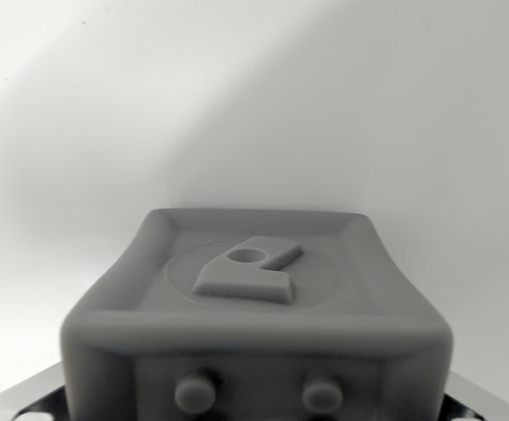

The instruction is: Destack cube

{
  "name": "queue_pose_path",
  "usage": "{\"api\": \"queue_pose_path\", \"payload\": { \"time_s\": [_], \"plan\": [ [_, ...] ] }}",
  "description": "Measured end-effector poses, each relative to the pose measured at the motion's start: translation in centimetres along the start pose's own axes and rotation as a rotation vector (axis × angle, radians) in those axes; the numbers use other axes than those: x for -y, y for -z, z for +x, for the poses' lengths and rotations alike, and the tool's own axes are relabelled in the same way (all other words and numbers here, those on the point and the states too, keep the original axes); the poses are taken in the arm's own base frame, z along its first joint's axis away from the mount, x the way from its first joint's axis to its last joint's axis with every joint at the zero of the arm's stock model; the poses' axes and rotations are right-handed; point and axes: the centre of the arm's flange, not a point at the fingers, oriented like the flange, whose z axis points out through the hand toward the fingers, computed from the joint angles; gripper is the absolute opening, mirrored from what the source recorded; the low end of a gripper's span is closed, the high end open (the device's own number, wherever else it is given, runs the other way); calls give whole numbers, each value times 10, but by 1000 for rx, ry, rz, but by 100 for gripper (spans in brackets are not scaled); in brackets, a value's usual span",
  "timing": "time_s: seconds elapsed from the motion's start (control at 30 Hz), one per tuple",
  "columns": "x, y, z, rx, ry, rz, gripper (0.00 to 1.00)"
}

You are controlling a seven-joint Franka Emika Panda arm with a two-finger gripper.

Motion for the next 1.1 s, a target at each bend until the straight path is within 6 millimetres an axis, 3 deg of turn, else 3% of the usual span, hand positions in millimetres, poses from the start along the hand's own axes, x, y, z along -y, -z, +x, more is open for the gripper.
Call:
{"api": "queue_pose_path", "payload": {
  "time_s": [0.03,1.1],
  "plan": [
    [0,0,0,0,0,0,100],
    [0,0,0,0,0,1,100]
  ]
}}
